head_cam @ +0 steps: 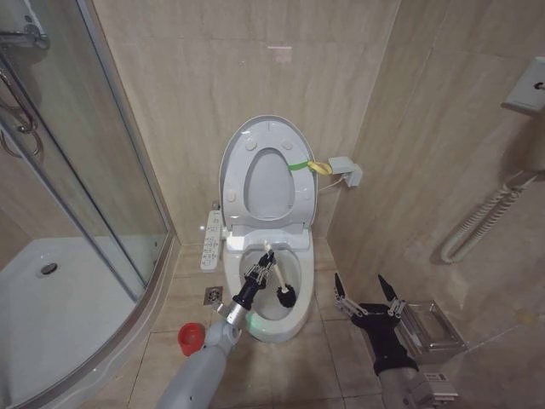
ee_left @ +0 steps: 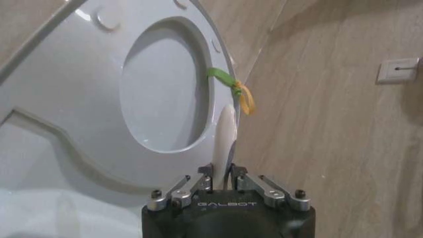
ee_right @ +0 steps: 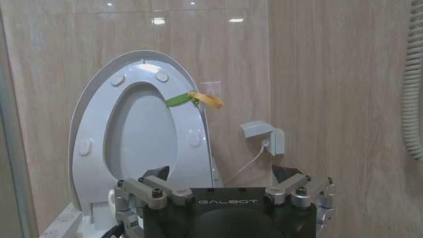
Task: Open the toilet lid, clean the toilet bowl with a toilet brush, close the toilet lid, and flush.
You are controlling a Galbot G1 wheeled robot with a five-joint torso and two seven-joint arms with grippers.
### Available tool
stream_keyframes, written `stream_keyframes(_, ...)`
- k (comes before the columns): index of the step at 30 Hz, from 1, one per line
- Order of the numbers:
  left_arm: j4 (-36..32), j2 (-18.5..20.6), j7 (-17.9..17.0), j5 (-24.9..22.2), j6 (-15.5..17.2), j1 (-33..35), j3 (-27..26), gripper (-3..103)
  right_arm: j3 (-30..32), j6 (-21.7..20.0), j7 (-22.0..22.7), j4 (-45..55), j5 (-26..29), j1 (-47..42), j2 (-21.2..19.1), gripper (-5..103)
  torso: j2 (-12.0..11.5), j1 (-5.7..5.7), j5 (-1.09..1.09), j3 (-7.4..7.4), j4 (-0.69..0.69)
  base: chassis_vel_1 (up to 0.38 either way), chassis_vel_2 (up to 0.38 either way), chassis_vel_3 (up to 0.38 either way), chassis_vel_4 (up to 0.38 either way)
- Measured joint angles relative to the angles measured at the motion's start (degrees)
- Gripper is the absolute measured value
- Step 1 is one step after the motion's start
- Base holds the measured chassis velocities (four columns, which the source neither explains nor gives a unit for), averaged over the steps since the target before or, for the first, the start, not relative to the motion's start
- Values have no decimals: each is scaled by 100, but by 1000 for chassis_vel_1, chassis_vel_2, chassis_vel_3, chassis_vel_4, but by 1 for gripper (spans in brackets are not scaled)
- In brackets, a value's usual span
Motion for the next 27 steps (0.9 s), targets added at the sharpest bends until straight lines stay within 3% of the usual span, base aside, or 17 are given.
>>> stream_keyframes(5,187,-81,83,43,-33,28,-15,17,0,0,0,0,0,0,0,100,0,0,0,0,2,0,0,0,0)
stream_keyframes(9,741,-186,268,237,-183,-23,-101,17,0,0,0,0,0,0,0,100,0,0,1,-1,2,0,0,0,0)
stream_keyframes(21,53,-95,-87,16,31,-194,40,17,0,0,0,0,0,0,0,100,0,0,0,0,0,0,0,0,0)
stream_keyframes(27,521,-282,59,185,-90,-140,-31,17,0,0,0,0,0,0,0,100,0,0,0,0,1,0,0,0,0)
